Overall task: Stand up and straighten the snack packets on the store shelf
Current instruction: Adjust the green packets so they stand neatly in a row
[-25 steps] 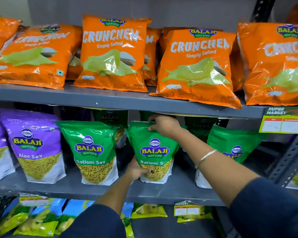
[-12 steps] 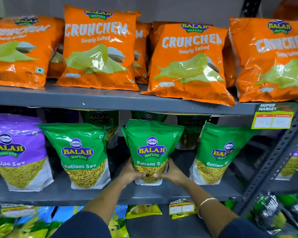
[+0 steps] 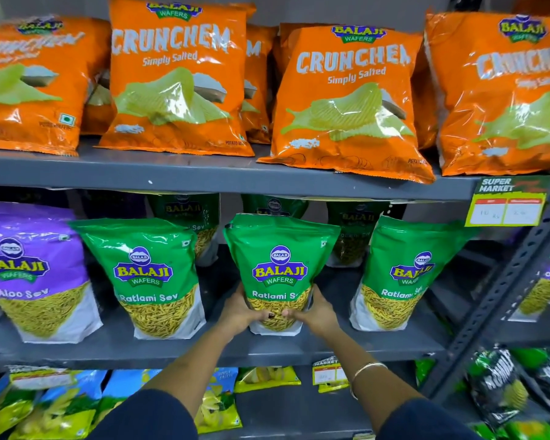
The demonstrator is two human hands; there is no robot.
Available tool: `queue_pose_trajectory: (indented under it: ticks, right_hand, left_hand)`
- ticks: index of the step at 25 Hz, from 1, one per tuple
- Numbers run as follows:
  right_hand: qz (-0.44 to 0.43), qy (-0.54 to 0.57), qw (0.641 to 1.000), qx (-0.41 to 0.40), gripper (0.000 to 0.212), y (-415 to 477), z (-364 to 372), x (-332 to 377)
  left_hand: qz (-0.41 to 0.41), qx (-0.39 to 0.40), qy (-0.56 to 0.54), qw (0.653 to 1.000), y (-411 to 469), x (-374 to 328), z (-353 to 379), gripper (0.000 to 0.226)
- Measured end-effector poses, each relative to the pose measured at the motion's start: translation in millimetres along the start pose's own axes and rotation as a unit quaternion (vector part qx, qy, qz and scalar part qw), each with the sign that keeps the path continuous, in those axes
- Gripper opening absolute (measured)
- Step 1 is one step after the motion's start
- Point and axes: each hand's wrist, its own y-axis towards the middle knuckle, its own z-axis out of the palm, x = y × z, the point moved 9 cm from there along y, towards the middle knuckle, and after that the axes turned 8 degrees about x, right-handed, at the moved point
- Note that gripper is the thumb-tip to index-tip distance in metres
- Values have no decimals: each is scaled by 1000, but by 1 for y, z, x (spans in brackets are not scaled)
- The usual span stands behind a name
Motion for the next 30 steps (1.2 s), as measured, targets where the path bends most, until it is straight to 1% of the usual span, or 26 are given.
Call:
queue_pose_trajectory:
  ticks: [2, 4, 5, 6, 7, 8, 9, 10, 11, 12, 13, 14, 15, 16, 17, 18, 19, 20, 22, 23, 25, 27, 29, 30]
  right_hand:
    - [-1, 8, 1000, 10, 79, 2, 1, -1]
    - [19, 4, 1000, 15, 79, 2, 2, -6]
    - [44, -34, 998, 17, 86, 1, 4, -12]
    - [88, -111, 990, 29, 98, 1, 7, -23]
    - [130, -202, 969, 57, 106, -1, 11, -34]
    - [167, -272, 943, 94, 102, -3, 17, -43]
    - [193, -306, 922, 138, 86, -5, 27, -50]
    - [214, -302, 910, 189, 60, -11, 41, -48]
    - [226, -290, 897, 246, 39, -16, 62, -44]
    - [230, -290, 883, 289, 34, -19, 85, -32]
    - [215, -298, 880, 302, 36, -16, 108, -15]
    - [182, -312, 881, 304, 34, -13, 128, 6]
    - [131, -321, 893, 288, 31, -6, 148, 29]
    - [68, -308, 916, 247, 41, 6, 163, 52]
    - [22, -252, 946, 203, 61, 16, 175, 72]
    - [2, -176, 967, 184, 77, 23, 184, 84]
    - [-7, -107, 977, 182, 85, 27, 192, 92]
    - [-10, -56, 981, 184, 87, 32, 200, 95]
    - [0, -5, 988, 157, 85, 36, 205, 90]
    - [-3, 6, 990, 143, 83, 35, 202, 89]
    - [-15, 13, 992, 128, 81, 36, 197, 89]
    - [-19, 15, 990, 142, 82, 38, 198, 87]
    - [-26, 15, 989, 144, 81, 37, 199, 89]
    - [-30, 15, 991, 133, 78, 34, 198, 87]
  left_hand:
    - [5, -7, 2, 1000, 0, 0, -1, 70]
    - [8, 4, 0, 1000, -1, 0, 1, 75]
    - [5, 13, 3, 1000, -2, 3, 2, 80]
    - [0, 24, 7, 1000, -3, 8, 2, 86]
    - [-11, 39, 8, 999, -7, 14, 3, 87]
    - [-22, 45, -4, 999, -12, 23, -2, 76]
    - [-42, 52, -27, 997, -21, 34, -12, 55]
    - [-73, 72, -42, 994, -32, 47, -24, 30]
    - [-112, 110, -42, 987, -45, 60, -35, 10]
    - [-140, 157, -14, 978, -58, 74, -50, 9]
    - [-192, 181, 10, 965, -70, 94, -75, 19]
    - [-234, 172, 30, 956, -77, 111, -101, 25]
    - [-261, 131, 37, 956, -80, 119, -130, 27]
    - [-255, 39, 61, 964, -75, 124, -166, 29]
    - [-212, -58, 105, 970, -69, 120, -196, 31]
    - [-152, -107, 113, 976, -66, 109, -208, 39]
    - [-111, -111, 107, 982, -63, 97, -208, 56]
    - [-84, -90, 79, 989, -57, 94, -201, 67]
    - [-54, -59, 9, 997, -45, 98, -190, 75]
    - [-46, -58, -8, 997, -37, 104, -189, 78]
    - [-55, -65, 6, 996, -29, 113, -190, 78]
    - [-68, -66, 13, 995, -26, 117, -194, 78]
    - [-54, -35, -16, 998, -27, 115, -188, 89]
    - [-44, -35, -19, 998, -34, 111, -185, 97]
